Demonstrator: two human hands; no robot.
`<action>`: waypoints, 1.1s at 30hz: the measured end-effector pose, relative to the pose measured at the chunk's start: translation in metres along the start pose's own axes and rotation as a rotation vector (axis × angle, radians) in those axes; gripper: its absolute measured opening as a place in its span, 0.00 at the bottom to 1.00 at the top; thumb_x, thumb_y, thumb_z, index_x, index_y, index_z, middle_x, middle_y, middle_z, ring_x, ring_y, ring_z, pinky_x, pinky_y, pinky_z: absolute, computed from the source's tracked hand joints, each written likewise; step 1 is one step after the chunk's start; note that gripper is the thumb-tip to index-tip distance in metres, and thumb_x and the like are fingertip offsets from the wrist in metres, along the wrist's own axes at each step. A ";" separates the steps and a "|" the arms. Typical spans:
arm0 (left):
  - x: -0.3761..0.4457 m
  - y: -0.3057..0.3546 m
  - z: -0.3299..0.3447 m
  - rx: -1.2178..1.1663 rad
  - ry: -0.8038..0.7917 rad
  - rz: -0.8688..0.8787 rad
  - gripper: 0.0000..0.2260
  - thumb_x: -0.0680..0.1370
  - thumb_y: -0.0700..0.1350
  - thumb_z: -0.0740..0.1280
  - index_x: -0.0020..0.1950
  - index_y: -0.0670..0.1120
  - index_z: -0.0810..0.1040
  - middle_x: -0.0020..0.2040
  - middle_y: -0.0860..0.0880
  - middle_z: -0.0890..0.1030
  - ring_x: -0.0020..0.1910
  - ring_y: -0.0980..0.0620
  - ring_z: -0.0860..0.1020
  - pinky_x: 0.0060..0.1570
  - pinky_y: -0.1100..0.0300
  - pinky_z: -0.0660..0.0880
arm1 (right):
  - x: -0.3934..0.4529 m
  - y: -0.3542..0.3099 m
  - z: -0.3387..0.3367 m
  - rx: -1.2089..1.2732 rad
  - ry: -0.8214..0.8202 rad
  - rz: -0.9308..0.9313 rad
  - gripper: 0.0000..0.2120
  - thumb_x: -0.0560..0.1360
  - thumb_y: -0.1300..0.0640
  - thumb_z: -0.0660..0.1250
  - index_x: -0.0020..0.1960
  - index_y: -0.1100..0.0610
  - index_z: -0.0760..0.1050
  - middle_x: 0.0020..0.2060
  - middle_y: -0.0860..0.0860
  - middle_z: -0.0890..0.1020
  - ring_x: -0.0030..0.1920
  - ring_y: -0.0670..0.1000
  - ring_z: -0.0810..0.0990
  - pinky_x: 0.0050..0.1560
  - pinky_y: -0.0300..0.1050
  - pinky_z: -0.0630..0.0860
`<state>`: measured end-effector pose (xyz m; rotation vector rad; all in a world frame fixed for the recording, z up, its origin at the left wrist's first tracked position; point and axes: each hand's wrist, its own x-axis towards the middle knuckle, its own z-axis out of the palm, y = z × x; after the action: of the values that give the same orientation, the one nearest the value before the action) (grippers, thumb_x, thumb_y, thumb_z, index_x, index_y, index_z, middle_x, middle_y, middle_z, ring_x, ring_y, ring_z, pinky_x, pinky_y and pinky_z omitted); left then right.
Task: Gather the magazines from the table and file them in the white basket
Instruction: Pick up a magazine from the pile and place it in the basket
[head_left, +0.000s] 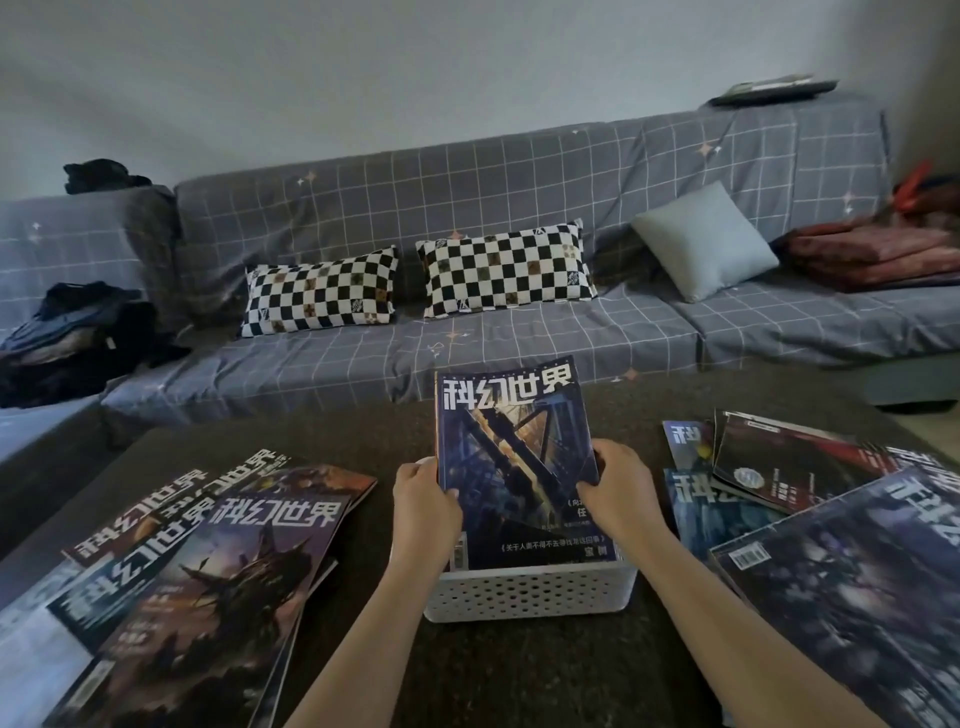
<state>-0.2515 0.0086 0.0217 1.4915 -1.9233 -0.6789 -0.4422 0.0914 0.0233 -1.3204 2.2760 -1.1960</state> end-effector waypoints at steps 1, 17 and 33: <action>0.000 0.000 0.000 0.005 -0.002 -0.003 0.12 0.78 0.40 0.66 0.60 0.49 0.76 0.65 0.47 0.69 0.55 0.52 0.74 0.49 0.64 0.68 | 0.000 -0.001 0.002 -0.020 0.013 0.005 0.17 0.73 0.62 0.68 0.61 0.55 0.73 0.56 0.52 0.76 0.47 0.46 0.73 0.40 0.31 0.68; 0.000 -0.003 0.000 0.050 0.055 0.029 0.06 0.80 0.44 0.62 0.55 0.49 0.76 0.48 0.52 0.82 0.37 0.60 0.77 0.28 0.71 0.65 | 0.011 0.000 0.002 -0.174 0.075 0.166 0.16 0.73 0.48 0.68 0.61 0.48 0.77 0.62 0.51 0.72 0.64 0.56 0.64 0.60 0.53 0.65; -0.002 -0.002 -0.004 0.052 0.011 0.037 0.09 0.78 0.46 0.65 0.57 0.48 0.77 0.45 0.52 0.83 0.35 0.60 0.78 0.23 0.74 0.65 | 0.016 0.002 0.004 -0.164 0.051 0.193 0.17 0.74 0.47 0.66 0.62 0.47 0.75 0.64 0.49 0.70 0.64 0.56 0.62 0.58 0.53 0.64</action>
<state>-0.2467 0.0097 0.0229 1.4846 -1.9692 -0.6073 -0.4500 0.0763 0.0221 -1.1022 2.5178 -1.0086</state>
